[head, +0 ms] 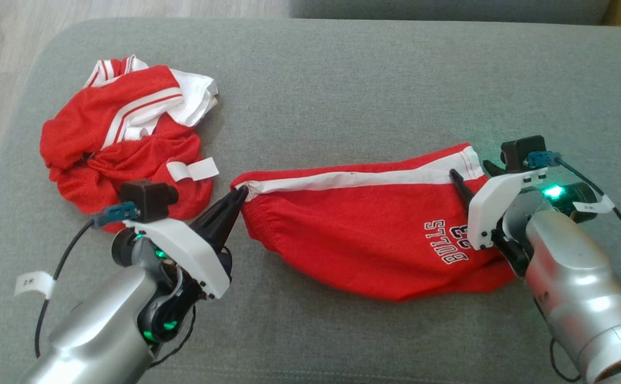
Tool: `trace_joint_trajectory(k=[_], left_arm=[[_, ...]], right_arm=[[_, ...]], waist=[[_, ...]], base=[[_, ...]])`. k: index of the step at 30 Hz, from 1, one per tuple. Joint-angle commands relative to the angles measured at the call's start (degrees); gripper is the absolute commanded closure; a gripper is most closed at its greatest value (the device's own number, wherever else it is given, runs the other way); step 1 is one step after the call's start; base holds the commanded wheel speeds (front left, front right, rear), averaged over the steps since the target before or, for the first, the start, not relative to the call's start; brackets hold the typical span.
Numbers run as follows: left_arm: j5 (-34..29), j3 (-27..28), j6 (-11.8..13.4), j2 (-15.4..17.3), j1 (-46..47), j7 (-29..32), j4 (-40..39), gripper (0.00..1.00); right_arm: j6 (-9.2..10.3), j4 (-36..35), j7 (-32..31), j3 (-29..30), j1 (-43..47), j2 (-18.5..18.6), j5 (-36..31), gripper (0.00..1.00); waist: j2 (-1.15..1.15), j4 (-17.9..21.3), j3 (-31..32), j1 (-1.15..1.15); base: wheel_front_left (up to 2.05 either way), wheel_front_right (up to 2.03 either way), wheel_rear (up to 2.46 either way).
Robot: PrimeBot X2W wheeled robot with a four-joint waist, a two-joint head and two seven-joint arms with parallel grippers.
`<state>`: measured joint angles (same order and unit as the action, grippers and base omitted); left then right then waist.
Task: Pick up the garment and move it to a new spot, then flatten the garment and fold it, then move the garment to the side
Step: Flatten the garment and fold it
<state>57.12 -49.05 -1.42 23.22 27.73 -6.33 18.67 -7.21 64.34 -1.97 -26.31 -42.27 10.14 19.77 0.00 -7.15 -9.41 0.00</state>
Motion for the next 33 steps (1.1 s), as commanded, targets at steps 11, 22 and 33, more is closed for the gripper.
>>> trace_joint_trajectory(k=[11, 22, 33], left_arm=[[-1.4, 2.7, -0.2, 1.5, 4.4, -2.6, 0.4, 1.00], [-7.1, 6.4, -1.9, 2.3, 18.5, -6.5, -1.3, 1.00], [-15.6, 13.8, -3.2, -6.3, 48.3, -8.6, 7.9, 1.00]], right_arm=[[-0.28, 1.2, 4.3, -5.0, -4.9, -0.3, 4.6, 1.00], [-0.28, -2.0, 13.0, -3.4, -19.8, 4.5, 5.9, 1.00], [-0.28, -5.1, 15.8, 0.3, -41.6, 9.3, 2.2, 1.00]], waist=[[0.00, 1.0, -0.8, 0.00], [0.00, 7.9, -4.5, 0.00], [0.00, 13.5, -13.7, 0.00]], base=[[0.00, 0.00, 0.00], [0.00, 0.00, 0.00], [0.00, 0.00, 0.00]])
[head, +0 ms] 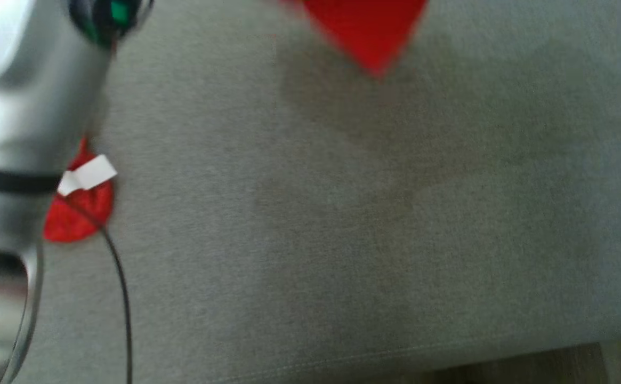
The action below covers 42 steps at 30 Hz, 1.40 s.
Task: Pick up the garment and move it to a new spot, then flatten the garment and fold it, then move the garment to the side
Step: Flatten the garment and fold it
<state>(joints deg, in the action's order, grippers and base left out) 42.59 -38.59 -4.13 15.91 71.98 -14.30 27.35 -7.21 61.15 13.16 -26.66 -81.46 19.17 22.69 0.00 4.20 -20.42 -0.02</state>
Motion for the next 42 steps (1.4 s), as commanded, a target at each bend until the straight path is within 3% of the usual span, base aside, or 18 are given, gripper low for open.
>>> trace_joint_trajectory(k=[1, 6, 11, 18, 22, 31, 37, 42], left_arm=[[-1.9, 4.8, -0.8, 0.0, 5.6, -0.6, -0.8, 1.00], [-7.3, 11.0, -2.3, -3.4, 5.6, -0.7, -1.8, 1.00], [-8.3, 11.8, -3.2, -4.1, -1.5, -0.7, -1.5, 1.00], [-1.0, 3.7, -3.3, -2.8, -21.5, -0.7, -8.3, 1.00], [-0.5, 0.1, -3.3, -1.4, -33.7, -0.7, -13.3, 1.00], [-6.3, -1.1, -3.4, -0.8, -55.7, -0.7, -15.8, 1.00], [-9.0, -1.7, -3.4, 0.4, -62.8, -0.7, -17.5, 1.00], [-8.8, -0.8, -3.4, 0.8, -65.4, -0.7, -21.0, 1.00]], right_arm=[[-0.28, -2.2, 0.9, 1.3, -3.7, 0.5, -1.2, 1.00], [-0.28, -4.3, 1.7, 4.2, -5.1, 0.5, -3.5, 1.00], [-0.28, -6.9, 1.8, 5.3, 0.8, 0.0, -4.6, 1.00], [-0.28, -11.6, 1.5, 7.7, 20.4, -0.1, -3.8, 1.00], [-0.28, -17.4, 0.5, 10.2, 31.4, 0.7, -3.7, 1.00], [-0.28, -42.5, -10.9, 20.1, 60.1, 1.7, -5.4, 1.00], [-0.28, -65.8, -23.7, 28.3, 80.1, -0.7, -6.5, 1.00], [-0.28, -81.3, -31.1, 33.9, 89.8, -3.6, -8.0, 1.00]], waist=[[0.00, 2.4, -3.2, 0.02], [0.00, 2.9, -4.1, 0.02], [0.00, 3.1, -3.3, 0.02], [0.00, 3.3, 0.4, 0.02], [0.00, 4.0, 3.8, 0.02], [0.00, 4.5, 11.6, 0.02], [0.00, 3.8, 13.7, 0.02], [0.00, 2.5, 13.5, 0.02]], base=[[0.00, 0.00, 0.00], [0.00, 0.00, 0.00], [0.00, 0.00, 0.00], [0.00, 0.00, 0.00], [0.00, 0.00, 0.00], [0.00, 0.00, 0.00], [0.00, 0.00, 0.00], [0.00, 0.00, 0.00]])
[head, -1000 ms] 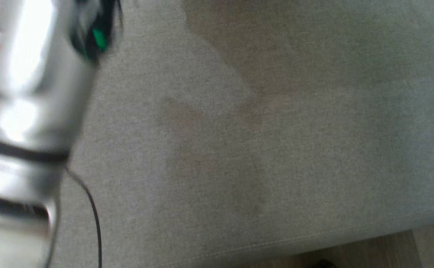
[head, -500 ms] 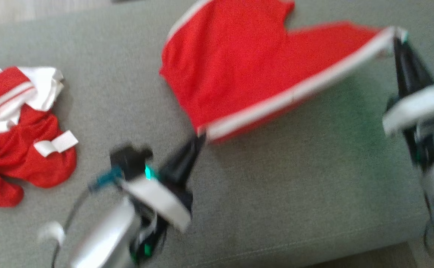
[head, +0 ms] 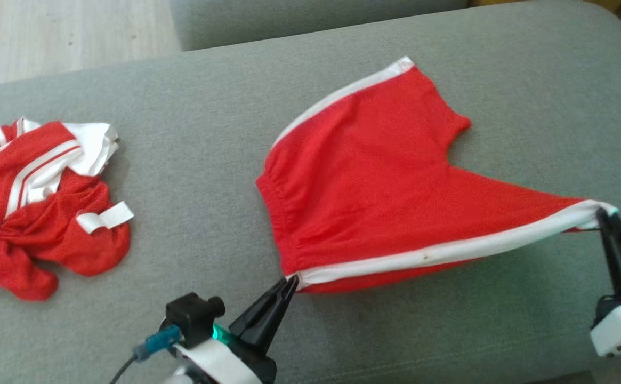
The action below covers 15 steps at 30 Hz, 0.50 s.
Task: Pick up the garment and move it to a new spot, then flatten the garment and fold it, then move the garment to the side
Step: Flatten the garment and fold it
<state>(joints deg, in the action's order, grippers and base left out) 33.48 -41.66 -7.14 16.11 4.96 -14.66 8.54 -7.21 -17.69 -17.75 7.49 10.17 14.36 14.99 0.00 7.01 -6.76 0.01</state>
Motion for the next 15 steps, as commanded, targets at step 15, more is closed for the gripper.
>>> trace_joint_trajectory(k=[15], left_arm=[[9.9, 4.2, -0.3, -6.9, 18.3, -0.3, 1.2, 1.00]], right_arm=[[-0.28, 9.9, -3.9, -2.5, -21.6, 9.2, -2.7, 1.00]], waist=[[0.00, -7.5, -8.5, -0.01]], base=[[0.00, 0.00, 0.00]])
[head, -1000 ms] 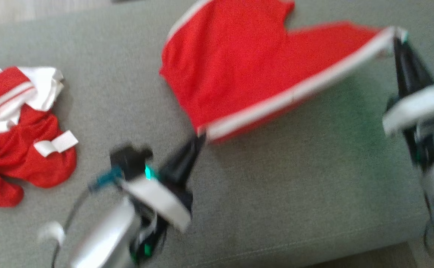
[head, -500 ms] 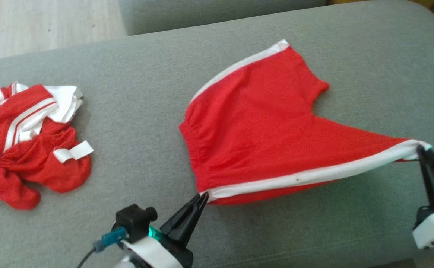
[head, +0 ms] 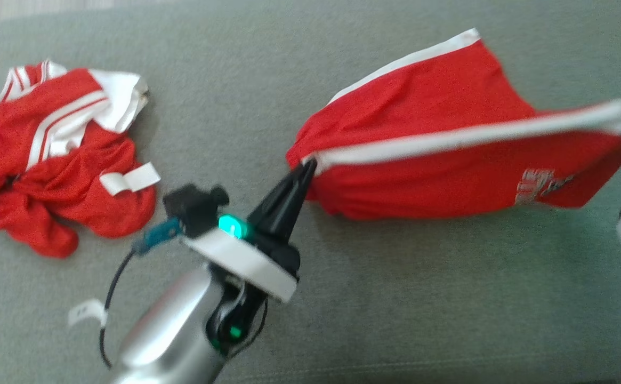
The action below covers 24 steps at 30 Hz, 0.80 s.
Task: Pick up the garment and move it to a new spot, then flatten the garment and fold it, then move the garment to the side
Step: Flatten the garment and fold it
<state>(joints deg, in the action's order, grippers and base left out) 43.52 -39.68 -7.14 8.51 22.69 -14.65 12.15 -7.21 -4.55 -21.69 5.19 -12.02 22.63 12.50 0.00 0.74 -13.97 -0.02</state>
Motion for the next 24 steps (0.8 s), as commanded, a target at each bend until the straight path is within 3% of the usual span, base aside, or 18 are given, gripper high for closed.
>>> trace_joint_trajectory(k=[1, 9, 18, 19, 20, 21, 22, 24], left_arm=[[0.3, 2.1, -0.3, 0.2, 1.9, -0.3, -1.0, 1.00], [3.1, 1.7, -0.3, -2.9, 11.6, -0.2, 8.8, 1.00], [6.0, -0.6, -0.4, -4.9, 20.0, -0.1, 17.8, 1.00], [6.3, -1.0, -0.4, -5.0, 20.6, -0.1, 18.4, 0.93], [6.8, -1.5, -0.4, -5.1, 21.1, -0.1, 19.0, 0.65], [7.1, -2.0, -0.4, -5.1, 21.6, -0.1, 19.5, 0.42], [7.2, -2.4, -0.4, -5.2, 22.0, -0.1, 20.0, 0.00], [7.3, -2.4, -0.4, -5.3, 22.4, -0.2, 21.1, 0.00]], right_arm=[[-0.28, -1.5, 0.1, -1.0, -1.7, 1.9, -0.4, 1.00], [-0.28, 12.3, -0.2, -10.3, -19.5, 6.5, 0.5, 1.00], [-0.28, 27.5, 0.3, -21.9, -34.7, 8.0, 3.5, 1.00], [-0.28, 28.9, 0.5, -23.0, -35.8, 7.8, 4.2, 1.00], [-0.28, 30.2, 1.0, -24.0, -36.9, 7.6, 4.9, 0.95], [-0.28, 31.4, 1.7, -24.8, -37.8, 7.5, 5.7, 0.60], [-0.28, 32.4, 2.7, -25.5, -38.6, 7.3, 6.4, 0.00], [-0.28, 34.0, 4.9, -26.4, -39.5, 6.9, 7.8, 0.00]], waist=[[0.00, -1.7, -1.8, 0.02], [0.00, -4.3, -5.6, 0.02], [0.00, -6.2, -9.6, 0.02], [0.00, -6.3, -9.9, 0.02], [0.00, -6.3, -10.1, 0.02], [0.00, -6.4, -10.3, 0.02], [0.00, -6.5, -10.4, 0.02], [0.00, -6.6, -10.3, 0.02]], base=[[0.00, 0.00, 0.00], [0.00, 0.00, 0.00], [0.00, 0.00, 0.00], [0.00, 0.00, 0.00], [0.00, 0.00, 0.00], [0.00, 0.00, 0.00], [0.00, 0.00, 0.00], [0.00, 0.00, 0.00]])
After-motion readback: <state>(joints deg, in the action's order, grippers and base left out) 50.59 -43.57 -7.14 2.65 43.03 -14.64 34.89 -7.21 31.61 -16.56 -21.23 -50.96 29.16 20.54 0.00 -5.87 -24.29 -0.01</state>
